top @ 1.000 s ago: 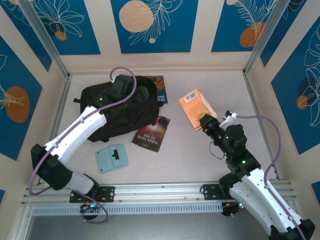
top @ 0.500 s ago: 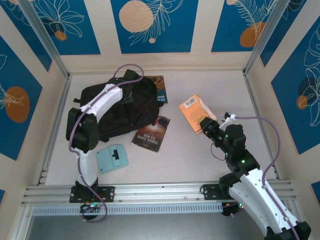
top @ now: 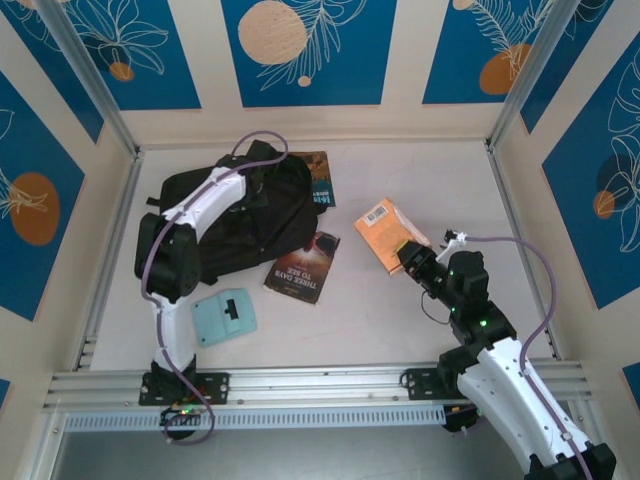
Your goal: Pack books, pencil case, and school supplies into a backpack
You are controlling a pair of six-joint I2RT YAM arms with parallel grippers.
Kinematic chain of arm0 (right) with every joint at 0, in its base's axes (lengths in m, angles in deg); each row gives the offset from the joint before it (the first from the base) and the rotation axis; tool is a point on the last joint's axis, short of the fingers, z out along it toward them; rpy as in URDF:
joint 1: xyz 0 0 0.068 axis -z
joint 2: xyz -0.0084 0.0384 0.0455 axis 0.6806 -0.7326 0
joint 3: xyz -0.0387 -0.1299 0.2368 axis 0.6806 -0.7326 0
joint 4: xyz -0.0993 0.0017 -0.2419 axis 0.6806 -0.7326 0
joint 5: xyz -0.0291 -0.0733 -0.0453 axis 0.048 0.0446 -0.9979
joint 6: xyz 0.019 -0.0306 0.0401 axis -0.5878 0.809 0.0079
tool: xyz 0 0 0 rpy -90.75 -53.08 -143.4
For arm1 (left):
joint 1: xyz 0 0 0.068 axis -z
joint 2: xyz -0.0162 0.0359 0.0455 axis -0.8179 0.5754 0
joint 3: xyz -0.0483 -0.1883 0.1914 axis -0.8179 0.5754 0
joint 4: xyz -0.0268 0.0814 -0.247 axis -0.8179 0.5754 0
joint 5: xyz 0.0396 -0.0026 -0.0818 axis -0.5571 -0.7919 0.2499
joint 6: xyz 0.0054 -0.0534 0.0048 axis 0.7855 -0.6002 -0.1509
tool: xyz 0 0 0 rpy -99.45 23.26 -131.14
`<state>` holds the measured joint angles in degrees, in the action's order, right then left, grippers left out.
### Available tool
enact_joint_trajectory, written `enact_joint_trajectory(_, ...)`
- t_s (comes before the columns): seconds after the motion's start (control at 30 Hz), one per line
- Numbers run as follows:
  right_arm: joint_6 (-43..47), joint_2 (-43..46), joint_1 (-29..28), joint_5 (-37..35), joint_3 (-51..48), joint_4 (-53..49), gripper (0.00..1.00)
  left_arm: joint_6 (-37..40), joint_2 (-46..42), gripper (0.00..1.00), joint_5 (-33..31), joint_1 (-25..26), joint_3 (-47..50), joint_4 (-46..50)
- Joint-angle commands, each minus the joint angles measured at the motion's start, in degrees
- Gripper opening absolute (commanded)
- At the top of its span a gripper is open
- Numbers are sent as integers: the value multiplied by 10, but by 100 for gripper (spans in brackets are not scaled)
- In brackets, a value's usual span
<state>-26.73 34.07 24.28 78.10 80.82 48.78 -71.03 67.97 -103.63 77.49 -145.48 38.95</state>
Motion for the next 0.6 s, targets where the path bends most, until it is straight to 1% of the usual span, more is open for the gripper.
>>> enact_joint_trajectory(0.0,22,8,3,22,38,28,0,33,-97,0,69,-2,-10,6)
enact_joint_trajectory(0.17,55,-11,4,31,83,17,0,75,-210,0,157,-2,34,-56)
enact_joint_trajectory(0.23,67,-20,4,37,103,13,0,94,-249,0,200,-2,50,-82)
enact_joint_trajectory(0.33,85,-31,4,41,134,-2,0,117,-299,0,281,-2,76,-128)
enact_joint_trajectory(0.4,97,-36,4,39,154,-14,0,120,-317,0,334,-2,88,-156)
enact_joint_trajectory(0.43,102,-39,5,41,162,-20,0,119,-321,0,350,-1,89,-163)
enact_joint_trajectory(0.57,113,-52,4,54,190,-47,0,118,-313,0,430,1,91,-191)
